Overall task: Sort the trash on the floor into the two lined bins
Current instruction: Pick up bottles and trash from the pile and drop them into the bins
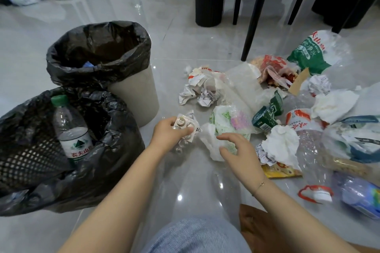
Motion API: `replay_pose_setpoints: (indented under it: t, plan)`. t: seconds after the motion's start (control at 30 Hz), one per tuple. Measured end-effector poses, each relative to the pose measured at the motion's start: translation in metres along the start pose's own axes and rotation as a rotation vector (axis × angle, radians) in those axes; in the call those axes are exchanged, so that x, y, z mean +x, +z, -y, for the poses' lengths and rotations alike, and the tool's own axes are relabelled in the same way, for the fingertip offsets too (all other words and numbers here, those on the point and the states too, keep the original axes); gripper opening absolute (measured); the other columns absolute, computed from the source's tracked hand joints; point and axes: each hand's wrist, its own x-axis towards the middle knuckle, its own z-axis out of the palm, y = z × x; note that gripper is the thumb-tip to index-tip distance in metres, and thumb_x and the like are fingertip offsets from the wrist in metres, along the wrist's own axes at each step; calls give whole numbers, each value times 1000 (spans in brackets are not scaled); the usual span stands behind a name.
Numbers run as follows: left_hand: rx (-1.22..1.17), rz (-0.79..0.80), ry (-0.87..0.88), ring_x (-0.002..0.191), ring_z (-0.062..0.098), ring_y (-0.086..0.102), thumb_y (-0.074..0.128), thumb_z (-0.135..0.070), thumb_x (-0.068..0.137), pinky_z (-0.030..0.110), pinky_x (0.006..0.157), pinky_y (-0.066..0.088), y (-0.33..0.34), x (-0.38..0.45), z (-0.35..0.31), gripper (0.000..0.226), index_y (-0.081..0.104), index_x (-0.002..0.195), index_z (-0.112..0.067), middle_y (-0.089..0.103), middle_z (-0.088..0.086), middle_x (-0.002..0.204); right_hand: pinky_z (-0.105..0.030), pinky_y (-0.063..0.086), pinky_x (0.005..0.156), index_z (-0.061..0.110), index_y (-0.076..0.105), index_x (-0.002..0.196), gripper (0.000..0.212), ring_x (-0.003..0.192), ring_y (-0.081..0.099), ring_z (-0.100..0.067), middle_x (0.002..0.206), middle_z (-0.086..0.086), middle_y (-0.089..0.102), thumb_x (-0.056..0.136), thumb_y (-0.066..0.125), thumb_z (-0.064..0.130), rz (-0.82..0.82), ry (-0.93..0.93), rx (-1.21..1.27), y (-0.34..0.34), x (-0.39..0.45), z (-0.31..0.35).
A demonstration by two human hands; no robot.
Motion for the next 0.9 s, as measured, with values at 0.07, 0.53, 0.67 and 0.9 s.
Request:
replay_pose_setpoints:
  t: [0.07,0.53,0.67,0.9]
  plan:
    - [-35,6,33,64,8,61,81,-28,74,21,56,44,0,-10,-15,14,70,80,-22,67,-10,69,-23,44,92,20,67,110,24,106,57,-9,113,9,63,88,61,12,8,92,181,0,5,9]
    - [-369,-281,131,73,18,70,75,-30,81,35,58,57,-118,-33,-107,17,72,91,-16,74,7,87,-30,52,93,24,66,117,29,110,61,-5,116,14,67,92,59,13,131,51,725,12,47,126]
    - [-462,-412,94,62,19,63,75,-27,82,23,44,47,-180,24,-115,13,66,82,-18,67,2,74,-33,52,93,24,66,116,27,106,62,-3,112,14,67,92,58,15,163,70,724,31,58,152]
    - [-435,-295,-185,125,34,49,64,-54,83,39,91,47,-201,85,-89,83,34,145,-7,45,10,142,-31,51,94,25,65,115,25,107,59,0,116,11,65,93,57,17,246,121,675,50,55,153]
